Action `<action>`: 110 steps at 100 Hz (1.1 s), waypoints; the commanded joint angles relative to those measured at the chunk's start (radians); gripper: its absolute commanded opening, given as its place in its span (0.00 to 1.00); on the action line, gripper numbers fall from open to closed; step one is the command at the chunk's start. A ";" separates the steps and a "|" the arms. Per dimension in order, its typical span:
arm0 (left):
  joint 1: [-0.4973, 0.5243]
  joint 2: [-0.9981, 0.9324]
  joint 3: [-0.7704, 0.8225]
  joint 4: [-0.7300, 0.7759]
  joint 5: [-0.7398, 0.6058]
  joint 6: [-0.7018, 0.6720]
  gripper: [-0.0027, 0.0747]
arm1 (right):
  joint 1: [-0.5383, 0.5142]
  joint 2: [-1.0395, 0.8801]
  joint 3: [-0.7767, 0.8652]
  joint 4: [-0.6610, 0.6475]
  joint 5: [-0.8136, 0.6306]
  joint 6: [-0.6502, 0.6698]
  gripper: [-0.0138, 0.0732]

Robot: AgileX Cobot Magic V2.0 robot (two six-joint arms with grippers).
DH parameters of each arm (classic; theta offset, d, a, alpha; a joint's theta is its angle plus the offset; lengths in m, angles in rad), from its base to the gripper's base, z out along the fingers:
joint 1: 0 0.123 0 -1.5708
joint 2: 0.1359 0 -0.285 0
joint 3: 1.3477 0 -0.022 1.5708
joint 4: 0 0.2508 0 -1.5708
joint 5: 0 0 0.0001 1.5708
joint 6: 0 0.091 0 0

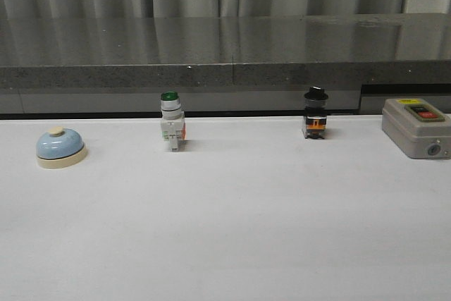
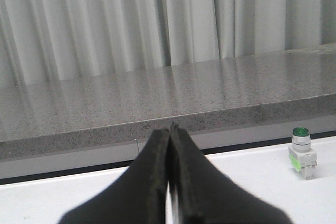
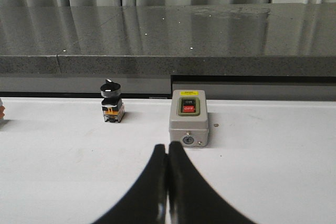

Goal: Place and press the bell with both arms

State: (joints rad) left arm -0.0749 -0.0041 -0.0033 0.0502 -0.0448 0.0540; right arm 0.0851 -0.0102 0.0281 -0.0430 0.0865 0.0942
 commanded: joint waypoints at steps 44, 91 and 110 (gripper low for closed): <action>0.000 -0.033 0.056 -0.003 -0.115 -0.006 0.01 | -0.007 -0.020 -0.019 -0.003 -0.081 -0.008 0.08; 0.000 0.119 -0.214 -0.074 0.089 -0.006 0.01 | -0.007 -0.020 -0.019 -0.003 -0.081 -0.008 0.08; 0.000 0.338 -0.423 -0.082 0.255 -0.006 0.01 | -0.007 -0.020 -0.019 -0.003 -0.081 -0.008 0.08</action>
State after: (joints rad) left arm -0.0749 0.2314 -0.3211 -0.0178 0.2011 0.0540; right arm 0.0851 -0.0102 0.0281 -0.0430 0.0865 0.0942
